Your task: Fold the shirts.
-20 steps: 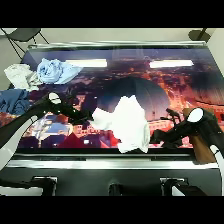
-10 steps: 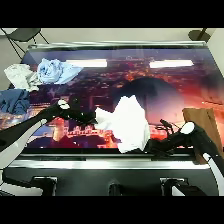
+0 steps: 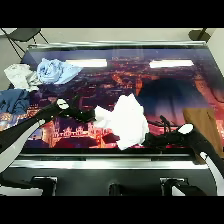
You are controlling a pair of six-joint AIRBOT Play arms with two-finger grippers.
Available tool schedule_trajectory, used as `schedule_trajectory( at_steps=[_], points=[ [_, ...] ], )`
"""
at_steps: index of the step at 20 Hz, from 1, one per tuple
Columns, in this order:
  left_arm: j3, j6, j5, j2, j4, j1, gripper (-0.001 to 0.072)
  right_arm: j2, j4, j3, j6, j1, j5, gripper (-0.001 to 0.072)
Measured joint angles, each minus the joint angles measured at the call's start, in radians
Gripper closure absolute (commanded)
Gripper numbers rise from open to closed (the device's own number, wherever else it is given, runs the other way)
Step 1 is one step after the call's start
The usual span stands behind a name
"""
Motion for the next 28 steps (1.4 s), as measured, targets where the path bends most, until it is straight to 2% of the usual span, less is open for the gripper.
schedule_trajectory(
  at_steps=[4, 7, 11, 14, 19, 22, 26, 28],
  points=[
    [0.069, 0.04, 0.04, 0.147, 0.023, 0.0, 0.0685, 0.103, -0.1, 0.183, -0.015, 0.0, 0.019, 0.0666],
    [0.212, 0.055, 0.07, 0.303, 0.064, 0.013, 0.0685, 0.217, -0.242, 0.443, -0.014, 0.0, 0.007, 0.0665],
    [0.446, 0.035, 0.099, 0.506, 0.09, 0.077, 0.0685, 0.352, -0.399, 0.817, 0.011, 0.0, -0.082, 0.0665],
    [0.546, 0.016, 0.105, 0.637, 0.095, 0.106, 0.0685, 0.417, -0.401, 1.006, 0.029, 0.001, -0.12, 0.0665],
    [0.596, -0.018, 0.108, 0.768, 0.116, 0.122, 0.0685, 0.463, -0.383, 1.113, 0.084, 0.001, -0.129, 0.0665],
    [0.593, -0.049, 0.086, 0.779, 0.206, 0.124, 0.0685, 0.431, -0.397, 1.129, 0.119, 0.001, -0.023, 0.0665],
    [0.504, -0.081, 0.027, 0.709, 0.378, 0.125, 0.0684, 0.281, -0.407, 1.072, 0.203, 0.001, 0.316, 0.0665],
    [0.415, -0.087, 0.014, 0.638, 0.44, 0.125, 0.0683, 0.204, -0.385, 0.972, 0.237, 0.001, 0.41, 0.0664]
  ],
)
